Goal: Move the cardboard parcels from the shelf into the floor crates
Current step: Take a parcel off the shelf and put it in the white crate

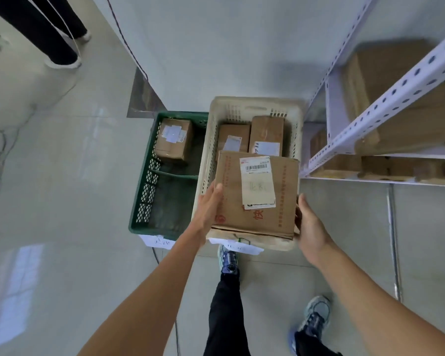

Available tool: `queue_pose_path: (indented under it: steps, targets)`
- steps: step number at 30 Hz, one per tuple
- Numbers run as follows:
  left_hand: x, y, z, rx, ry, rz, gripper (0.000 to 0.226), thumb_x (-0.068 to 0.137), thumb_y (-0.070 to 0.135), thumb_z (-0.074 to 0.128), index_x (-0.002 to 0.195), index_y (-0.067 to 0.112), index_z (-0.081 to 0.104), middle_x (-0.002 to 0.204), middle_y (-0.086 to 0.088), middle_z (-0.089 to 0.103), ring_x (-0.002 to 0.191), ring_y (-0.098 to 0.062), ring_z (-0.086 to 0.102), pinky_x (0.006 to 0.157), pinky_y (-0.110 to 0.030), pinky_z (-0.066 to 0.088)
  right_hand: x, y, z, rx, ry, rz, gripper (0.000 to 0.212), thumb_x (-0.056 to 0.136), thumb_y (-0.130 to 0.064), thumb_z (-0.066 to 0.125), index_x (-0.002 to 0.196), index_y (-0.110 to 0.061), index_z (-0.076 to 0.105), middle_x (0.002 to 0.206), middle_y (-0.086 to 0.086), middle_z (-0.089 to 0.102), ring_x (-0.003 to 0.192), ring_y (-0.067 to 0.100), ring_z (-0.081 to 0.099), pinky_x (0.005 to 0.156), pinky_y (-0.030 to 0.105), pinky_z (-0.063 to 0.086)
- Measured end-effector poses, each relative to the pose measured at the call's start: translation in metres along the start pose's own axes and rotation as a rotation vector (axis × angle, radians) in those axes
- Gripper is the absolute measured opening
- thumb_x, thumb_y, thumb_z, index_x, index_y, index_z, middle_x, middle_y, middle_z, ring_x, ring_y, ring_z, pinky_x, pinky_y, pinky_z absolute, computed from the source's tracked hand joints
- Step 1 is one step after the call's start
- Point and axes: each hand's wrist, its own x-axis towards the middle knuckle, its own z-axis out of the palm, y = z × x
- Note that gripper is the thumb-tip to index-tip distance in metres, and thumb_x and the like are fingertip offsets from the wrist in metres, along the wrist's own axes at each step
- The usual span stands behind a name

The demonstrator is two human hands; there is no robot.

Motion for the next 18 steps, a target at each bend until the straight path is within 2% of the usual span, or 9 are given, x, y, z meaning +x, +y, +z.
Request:
queue_pose_path:
  steps: [2, 3, 6, 9, 12, 14, 15, 17, 18]
  targets:
    - [0.046, -0.013, -0.003, 0.021, 0.003, -0.041, 0.052, 0.113, 0.055, 0.037, 0.158, 0.028, 0.041, 0.120, 0.013, 0.061, 0.106, -0.007, 0.064, 0.069, -0.020, 0.058, 0.047, 0.015, 0.011, 0.013, 0.024, 0.055, 0.075, 0.086, -0.084, 0.040, 0.147, -0.045, 0.057, 0.138, -0.011, 0.071, 0.135, 0.014, 0.059, 0.121, 0.053, 0.038]
    - [0.068, -0.022, -0.002, 0.028, 0.003, -0.064, 0.052, 0.114, 0.052, 0.039, 0.158, 0.026, 0.040, 0.116, 0.013, 0.063, 0.102, -0.005, 0.064, 0.066, -0.020, 0.054, 0.071, 0.023, 0.014, 0.036, 0.032, 0.085, 0.074, 0.087, -0.084, 0.041, 0.147, -0.045, 0.057, 0.139, -0.010, 0.070, 0.136, 0.016, 0.060, 0.118, 0.053, 0.042]
    - [0.125, -0.056, 0.003, 0.008, -0.006, -0.137, 0.053, 0.114, 0.049, 0.043, 0.159, 0.024, 0.035, 0.124, 0.006, 0.065, 0.113, -0.015, 0.065, 0.074, -0.027, 0.050, 0.135, 0.052, 0.018, 0.126, 0.048, 0.175, 0.065, 0.095, -0.081, 0.040, 0.146, -0.044, 0.058, 0.139, -0.006, 0.071, 0.136, 0.022, 0.061, 0.108, 0.052, 0.050]
    - [0.180, -0.091, 0.008, 0.033, -0.006, -0.211, 0.054, 0.113, 0.049, 0.044, 0.160, 0.024, 0.034, 0.140, -0.003, 0.062, 0.119, -0.025, 0.062, 0.075, -0.031, 0.047, 0.197, 0.084, 0.015, 0.168, 0.101, 0.215, 0.069, 0.095, -0.079, 0.042, 0.153, -0.041, 0.051, 0.147, 0.000, 0.065, 0.138, 0.028, 0.058, 0.119, 0.064, 0.037]
    - [0.232, -0.121, 0.011, 0.069, -0.005, -0.264, 0.059, 0.113, 0.048, 0.045, 0.164, 0.021, 0.030, 0.151, -0.008, 0.059, 0.124, -0.031, 0.061, 0.072, -0.031, 0.047, 0.251, 0.107, 0.015, 0.147, 0.165, 0.247, 0.070, 0.098, -0.076, 0.041, 0.156, -0.039, 0.046, 0.152, 0.001, 0.061, 0.139, 0.029, 0.057, 0.121, 0.066, 0.033]
    - [0.264, -0.139, 0.012, 0.102, 0.004, -0.291, 0.065, 0.112, 0.048, 0.047, 0.167, 0.019, 0.027, 0.157, -0.011, 0.054, 0.133, -0.036, 0.058, 0.083, -0.038, 0.052, 0.285, 0.123, 0.016, 0.125, 0.176, 0.256, 0.067, 0.099, -0.076, 0.039, 0.155, -0.040, 0.047, 0.148, 0.000, 0.064, 0.136, 0.027, 0.059, 0.120, 0.064, 0.035]
    - [0.278, -0.147, 0.013, 0.120, 0.015, -0.310, 0.069, 0.111, 0.050, 0.049, 0.168, 0.020, 0.025, 0.161, -0.013, 0.050, 0.139, -0.038, 0.055, 0.096, -0.044, 0.053, 0.300, 0.131, 0.016, 0.127, 0.178, 0.255, 0.065, 0.099, -0.076, 0.038, 0.152, -0.040, 0.051, 0.143, 0.000, 0.068, 0.133, 0.026, 0.062, 0.119, 0.061, 0.038]
    - [0.305, -0.160, 0.014, 0.139, 0.040, -0.337, 0.079, 0.107, 0.055, 0.052, 0.171, 0.023, 0.018, 0.172, -0.015, 0.033, 0.153, -0.042, 0.041, 0.121, -0.058, 0.041, 0.329, 0.145, 0.018, 0.129, 0.176, 0.242, 0.062, 0.099, -0.076, 0.039, 0.147, -0.040, 0.057, 0.136, -0.001, 0.072, 0.128, 0.024, 0.065, 0.116, 0.058, 0.043]
    - [0.317, -0.166, 0.013, 0.151, 0.057, -0.348, 0.083, 0.107, 0.055, 0.053, 0.173, 0.026, 0.013, 0.177, -0.014, 0.022, 0.158, -0.042, 0.032, 0.126, -0.061, 0.033, 0.342, 0.152, 0.021, 0.128, 0.172, 0.244, 0.063, 0.098, -0.077, 0.041, 0.149, -0.041, 0.055, 0.139, -0.001, 0.070, 0.129, 0.025, 0.064, 0.115, 0.058, 0.044]
